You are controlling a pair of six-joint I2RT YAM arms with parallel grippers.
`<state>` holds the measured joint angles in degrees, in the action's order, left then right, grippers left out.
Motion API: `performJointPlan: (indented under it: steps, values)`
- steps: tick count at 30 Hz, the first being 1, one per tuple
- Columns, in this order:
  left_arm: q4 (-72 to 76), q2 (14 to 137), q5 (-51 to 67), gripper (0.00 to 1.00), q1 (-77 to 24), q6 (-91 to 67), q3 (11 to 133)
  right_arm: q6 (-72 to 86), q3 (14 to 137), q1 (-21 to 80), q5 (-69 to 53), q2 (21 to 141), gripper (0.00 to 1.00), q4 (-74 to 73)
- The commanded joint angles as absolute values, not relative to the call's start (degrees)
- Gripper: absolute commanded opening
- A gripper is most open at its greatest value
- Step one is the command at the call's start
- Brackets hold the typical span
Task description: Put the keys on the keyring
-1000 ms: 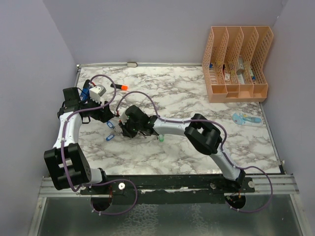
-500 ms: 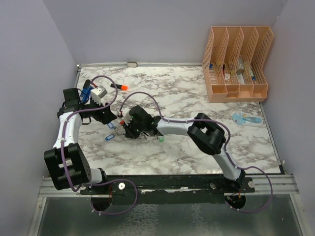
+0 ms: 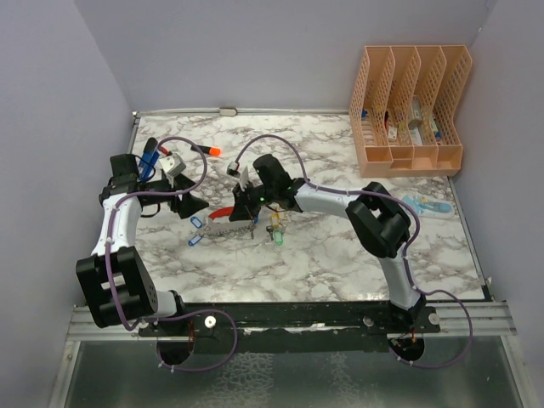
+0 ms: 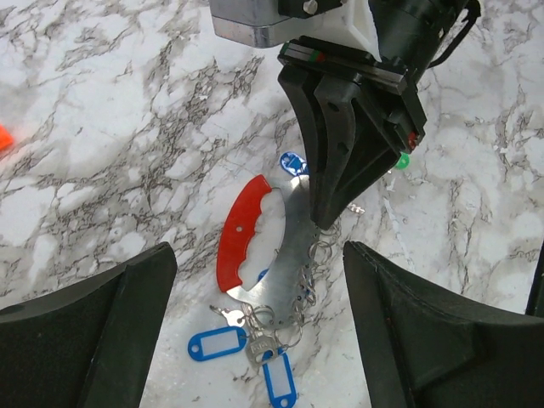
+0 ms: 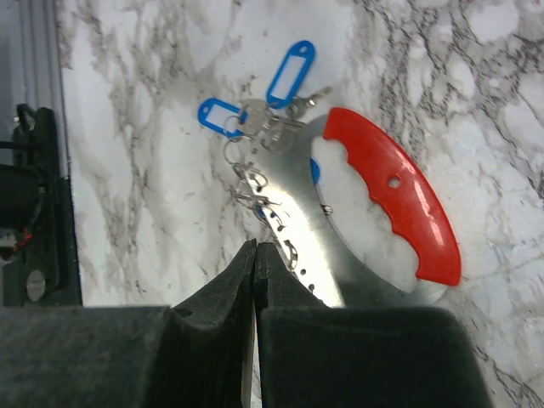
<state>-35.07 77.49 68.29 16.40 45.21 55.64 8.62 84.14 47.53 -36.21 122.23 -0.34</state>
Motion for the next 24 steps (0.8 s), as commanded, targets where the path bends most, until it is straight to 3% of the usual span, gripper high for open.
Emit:
performJointPlan:
  steps: [1, 6, 13, 24]
  values:
    - [-35.2, 77.96, 73.67, 0.83, 16.78, 50.57, 54.47, 10.05, 87.15, 47.6, -44.51, 121.17, 0.01, 1.25]
    - [-34.98, 77.86, 72.68, 0.83, 16.77, 50.69, 53.4, 8.58, 86.65, 47.61, -43.01, 120.74, 0.03, -1.3]
    - [-37.15, 77.58, 72.46, 0.83, 16.75, 51.74, 54.2, 8.24, 85.29, 47.8, -37.34, 121.29, 0.15, -5.19]
    - [-37.35, 77.69, 72.16, 0.83, 16.79, 51.38, 54.76, 10.66, 88.62, 47.81, -34.46, 126.18, 0.19, -8.07]
